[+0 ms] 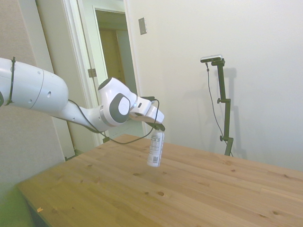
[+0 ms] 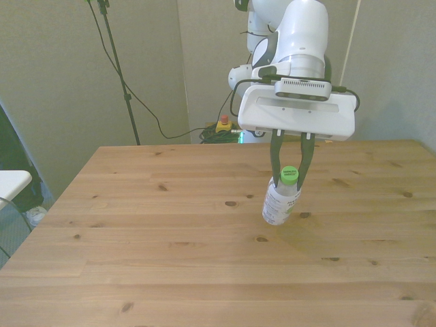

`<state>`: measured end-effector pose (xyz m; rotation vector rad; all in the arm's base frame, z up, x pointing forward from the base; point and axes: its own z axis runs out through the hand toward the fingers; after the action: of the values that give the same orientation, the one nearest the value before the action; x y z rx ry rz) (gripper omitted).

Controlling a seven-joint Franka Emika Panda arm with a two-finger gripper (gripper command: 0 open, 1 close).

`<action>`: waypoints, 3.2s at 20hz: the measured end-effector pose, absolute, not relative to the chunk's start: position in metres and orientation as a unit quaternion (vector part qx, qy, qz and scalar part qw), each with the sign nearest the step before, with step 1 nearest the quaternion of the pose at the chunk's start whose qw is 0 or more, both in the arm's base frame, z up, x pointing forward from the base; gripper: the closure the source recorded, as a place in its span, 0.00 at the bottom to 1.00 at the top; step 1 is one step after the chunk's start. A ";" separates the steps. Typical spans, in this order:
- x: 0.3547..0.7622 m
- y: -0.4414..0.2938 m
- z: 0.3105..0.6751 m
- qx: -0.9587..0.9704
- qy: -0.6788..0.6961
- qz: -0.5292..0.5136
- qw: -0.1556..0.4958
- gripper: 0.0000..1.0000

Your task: Stand the water bottle

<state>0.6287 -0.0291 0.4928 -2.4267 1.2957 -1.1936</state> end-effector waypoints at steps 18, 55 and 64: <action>0.647 0.075 0.447 -0.720 0.431 -0.539 0.073 1.00; 0.598 0.022 0.455 -0.701 0.472 -0.525 0.101 0.00; 0.536 0.016 0.521 -0.742 0.451 -0.489 0.084 0.00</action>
<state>0.5357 0.0161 0.5214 -2.2141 1.3470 -1.4591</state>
